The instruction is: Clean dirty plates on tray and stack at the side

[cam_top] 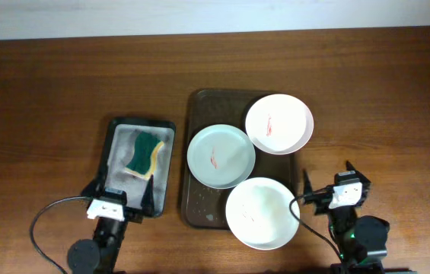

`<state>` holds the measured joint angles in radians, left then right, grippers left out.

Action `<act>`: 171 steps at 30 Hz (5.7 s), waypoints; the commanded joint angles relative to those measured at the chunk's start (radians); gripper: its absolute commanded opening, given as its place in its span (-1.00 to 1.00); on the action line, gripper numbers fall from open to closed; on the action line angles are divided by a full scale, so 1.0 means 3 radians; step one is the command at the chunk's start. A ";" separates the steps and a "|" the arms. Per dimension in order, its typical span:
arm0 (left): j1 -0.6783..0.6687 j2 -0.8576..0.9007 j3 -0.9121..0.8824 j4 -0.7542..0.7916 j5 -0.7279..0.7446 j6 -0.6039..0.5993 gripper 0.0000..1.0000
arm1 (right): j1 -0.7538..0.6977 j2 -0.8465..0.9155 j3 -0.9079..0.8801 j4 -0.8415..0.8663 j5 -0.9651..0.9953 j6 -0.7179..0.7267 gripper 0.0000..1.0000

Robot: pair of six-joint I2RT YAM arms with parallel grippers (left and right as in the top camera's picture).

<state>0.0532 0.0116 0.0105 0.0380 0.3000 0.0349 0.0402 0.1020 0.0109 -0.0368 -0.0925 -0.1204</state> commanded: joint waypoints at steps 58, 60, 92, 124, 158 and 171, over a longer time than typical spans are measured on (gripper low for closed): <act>-0.0720 0.3876 0.3964 -0.3571 -0.0069 -0.0362 0.99 | 0.0069 0.5765 0.3361 -0.2413 -0.0603 0.0661 -0.92; -0.0720 0.3876 0.3964 -0.3572 -0.0069 -0.0362 0.99 | 0.0148 0.5765 0.3361 -0.2393 -0.0262 0.0660 -0.92; -0.1289 0.5316 0.3944 -0.2803 -0.0774 -0.0604 -0.10 | 0.0155 0.3620 0.3549 -0.3254 -0.0907 0.0980 -0.08; -0.1280 0.6245 0.3941 -0.2271 -0.1264 -0.1603 -1.00 | 0.0155 0.3627 0.3549 -0.3409 -0.0903 0.0980 -0.05; -0.0649 0.4938 0.2920 -0.2286 -0.0879 -0.1286 -0.02 | 0.0589 0.4206 0.3549 -0.3587 -0.1171 0.0563 0.06; -0.0598 0.5909 0.3239 -0.1967 -0.1063 -0.0830 -0.64 | 0.0589 0.4206 0.3549 -0.3610 -0.1338 0.0565 0.01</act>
<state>-0.1307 1.6802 0.9775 -0.5377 -0.0414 -0.2485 0.2077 1.3663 1.0698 -1.1187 -0.4789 0.0555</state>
